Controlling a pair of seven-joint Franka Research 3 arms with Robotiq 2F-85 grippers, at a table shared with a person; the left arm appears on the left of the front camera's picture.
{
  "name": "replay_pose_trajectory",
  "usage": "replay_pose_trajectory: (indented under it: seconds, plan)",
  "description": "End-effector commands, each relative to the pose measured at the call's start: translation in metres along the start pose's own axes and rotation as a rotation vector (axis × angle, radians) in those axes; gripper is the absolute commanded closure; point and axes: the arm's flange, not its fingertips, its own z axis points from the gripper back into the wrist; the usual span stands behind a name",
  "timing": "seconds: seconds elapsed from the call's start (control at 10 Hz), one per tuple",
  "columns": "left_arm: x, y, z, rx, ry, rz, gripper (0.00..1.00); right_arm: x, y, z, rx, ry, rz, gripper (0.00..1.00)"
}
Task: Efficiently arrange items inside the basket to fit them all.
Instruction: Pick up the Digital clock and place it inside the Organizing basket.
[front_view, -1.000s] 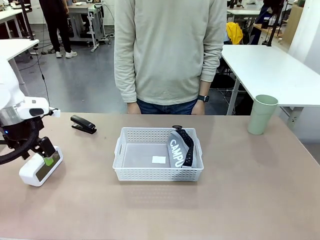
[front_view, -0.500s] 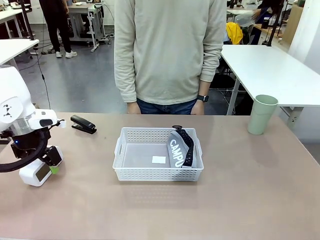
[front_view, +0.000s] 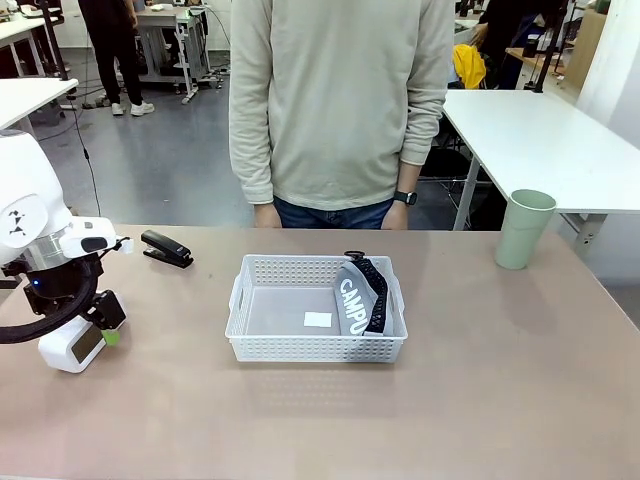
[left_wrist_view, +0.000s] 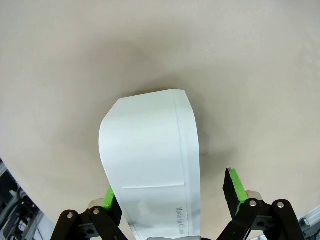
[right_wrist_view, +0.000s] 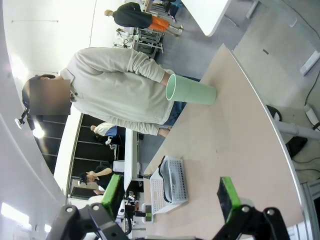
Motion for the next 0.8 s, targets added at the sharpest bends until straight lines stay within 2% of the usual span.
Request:
replay_pose_trajectory:
  seconds: [0.0, 0.1, 0.2, 0.3, 0.4, 0.7]
  plan:
    - [-0.0082, -0.0044, -0.0056, 0.011, -0.011, -0.002, 0.6, -0.0011, 0.0, 0.0064, 0.019, -0.019, 0.026, 0.0]
    - [-0.0089, -0.0049, -0.0062, 0.022, -0.018, -0.005, 0.6, -0.0011, 0.0, 0.0064, 0.019, -0.019, 0.026, 0.0]
    - [-0.0088, -0.0051, -0.0059, 0.023, -0.02, -0.005, 1.0, -0.0011, 0.0, 0.0064, 0.019, -0.019, 0.026, 0.0]
    - [-0.0084, -0.0058, -0.006, 0.015, -0.02, -0.003, 0.66, -0.0011, 0.0, 0.0064, 0.019, -0.019, 0.026, 0.0]
    - [-0.0075, -0.0066, -0.0074, 0.029, -0.015, -0.004, 1.0, -0.0011, 0.0, 0.0064, 0.019, -0.019, 0.026, 0.0]
    - [-0.0079, -0.0067, -0.0058, 0.03, -0.019, -0.001, 1.0, -0.0011, 0.0, 0.0064, 0.019, -0.019, 0.026, 0.0]
